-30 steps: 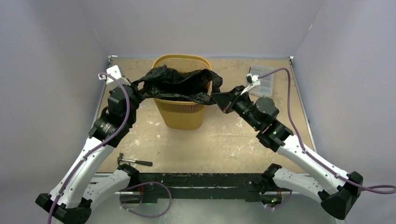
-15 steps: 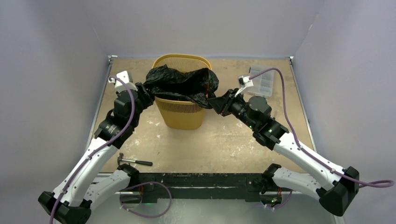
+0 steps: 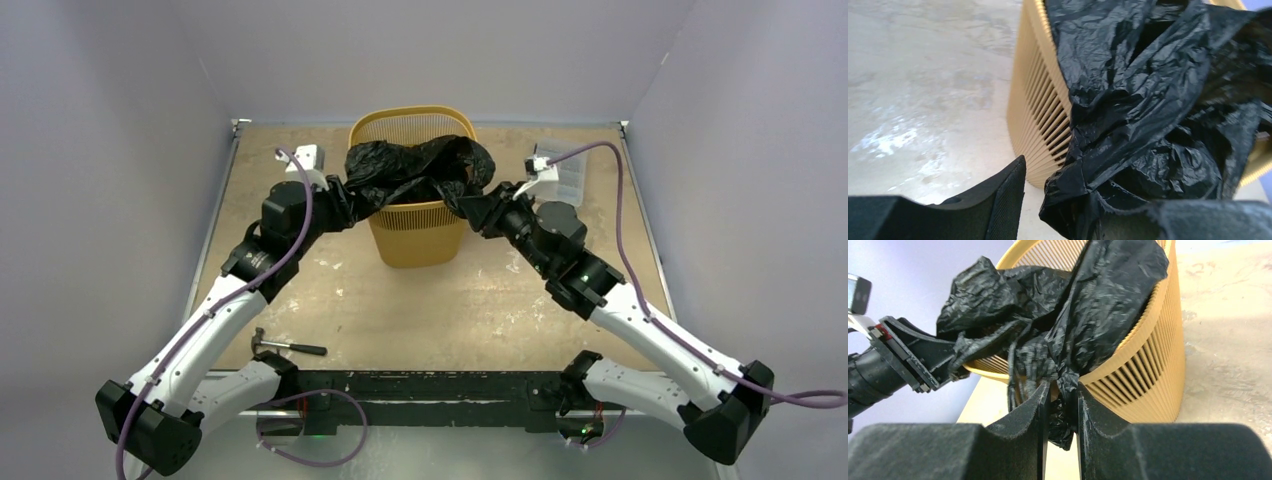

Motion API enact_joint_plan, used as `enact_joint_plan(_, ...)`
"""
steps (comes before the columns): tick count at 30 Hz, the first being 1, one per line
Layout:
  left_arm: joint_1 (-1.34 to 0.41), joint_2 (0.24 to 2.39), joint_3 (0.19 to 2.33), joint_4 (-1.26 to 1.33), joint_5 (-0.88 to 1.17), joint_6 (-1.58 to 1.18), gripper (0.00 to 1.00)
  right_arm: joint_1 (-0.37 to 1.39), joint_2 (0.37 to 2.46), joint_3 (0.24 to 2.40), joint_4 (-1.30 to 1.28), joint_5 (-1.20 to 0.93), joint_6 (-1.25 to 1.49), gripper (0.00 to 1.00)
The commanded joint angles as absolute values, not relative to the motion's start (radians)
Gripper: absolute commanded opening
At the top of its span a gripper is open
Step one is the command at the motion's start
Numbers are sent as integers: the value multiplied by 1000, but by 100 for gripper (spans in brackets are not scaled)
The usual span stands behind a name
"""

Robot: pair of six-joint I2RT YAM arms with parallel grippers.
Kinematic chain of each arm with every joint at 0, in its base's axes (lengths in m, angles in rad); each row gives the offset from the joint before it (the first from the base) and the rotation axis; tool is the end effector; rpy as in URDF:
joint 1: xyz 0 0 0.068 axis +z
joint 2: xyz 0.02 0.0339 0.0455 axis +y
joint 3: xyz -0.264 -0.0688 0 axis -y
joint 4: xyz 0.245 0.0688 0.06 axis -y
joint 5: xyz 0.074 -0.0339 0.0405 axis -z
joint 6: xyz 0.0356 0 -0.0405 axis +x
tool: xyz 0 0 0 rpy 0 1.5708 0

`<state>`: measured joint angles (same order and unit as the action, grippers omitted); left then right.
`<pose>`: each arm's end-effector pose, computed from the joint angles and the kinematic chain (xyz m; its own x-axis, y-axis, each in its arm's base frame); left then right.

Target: Put the trash bags into the trash bin

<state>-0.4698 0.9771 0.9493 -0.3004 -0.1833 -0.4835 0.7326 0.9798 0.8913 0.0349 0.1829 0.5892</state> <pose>0.2009 -0.0947 0.3504 -0.3899 -0.3147 -0.8654 0.1243 0.9132 -0.3880 0.1761 0.1497 0.3650 -0.3235 0.4439 -0.8356 -0.4124 0.7287 0.5468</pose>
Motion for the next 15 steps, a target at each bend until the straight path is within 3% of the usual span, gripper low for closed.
enact_joint_plan(1,-470,971,926,-202,37,-465,36,730,885,890,36,239,533,27)
enact_joint_plan(10,-471,892,906,-261,25,-473,30,730,702,736,76,147,508,23)
enact_joint_plan(15,-471,905,947,-309,3,-447,26,730,719,751,71,19,435,15)
